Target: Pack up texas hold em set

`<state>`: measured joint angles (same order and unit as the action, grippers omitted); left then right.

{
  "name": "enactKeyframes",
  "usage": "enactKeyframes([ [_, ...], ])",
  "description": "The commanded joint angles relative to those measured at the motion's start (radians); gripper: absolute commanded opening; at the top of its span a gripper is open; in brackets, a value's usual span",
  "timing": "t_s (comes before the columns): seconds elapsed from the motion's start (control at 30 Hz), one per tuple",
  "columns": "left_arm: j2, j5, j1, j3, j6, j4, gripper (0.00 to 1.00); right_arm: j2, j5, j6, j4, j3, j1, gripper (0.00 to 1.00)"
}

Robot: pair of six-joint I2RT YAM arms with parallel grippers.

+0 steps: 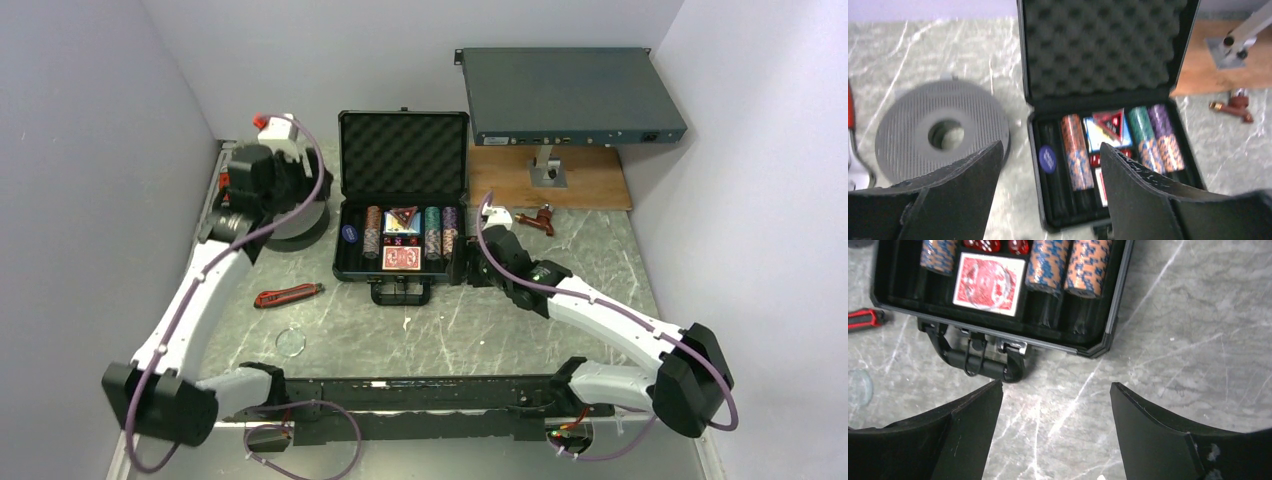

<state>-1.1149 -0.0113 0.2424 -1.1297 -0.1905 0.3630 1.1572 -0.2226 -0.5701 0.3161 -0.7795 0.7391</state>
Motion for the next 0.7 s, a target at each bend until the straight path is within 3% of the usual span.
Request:
enactKeyframes([
  [0.0, -0.147, -0.216, -0.11, -0.14, -0.104, -0.191, 0.75, -0.068, 0.015, -0.025, -0.058, 0.069, -0.007, 0.81],
  [0.3, -0.575, -0.584, -0.338, -0.418, -0.403, -0.41, 0.66, -0.116, 0.17, -0.028, -0.131, 0.189, -0.021, 0.79],
  [0.5, -0.873, -0.673, -0.402, -0.614, -0.583, -0.504, 0.63, -0.117, 0.218, -0.024, -0.148, 0.216, -0.023, 0.77],
  [0.67, -1.027, -0.696, -0.408, -0.681, -0.645, -0.544, 0.6, -0.126, 0.257, -0.019, -0.169, 0.243, -0.024, 0.76],
])
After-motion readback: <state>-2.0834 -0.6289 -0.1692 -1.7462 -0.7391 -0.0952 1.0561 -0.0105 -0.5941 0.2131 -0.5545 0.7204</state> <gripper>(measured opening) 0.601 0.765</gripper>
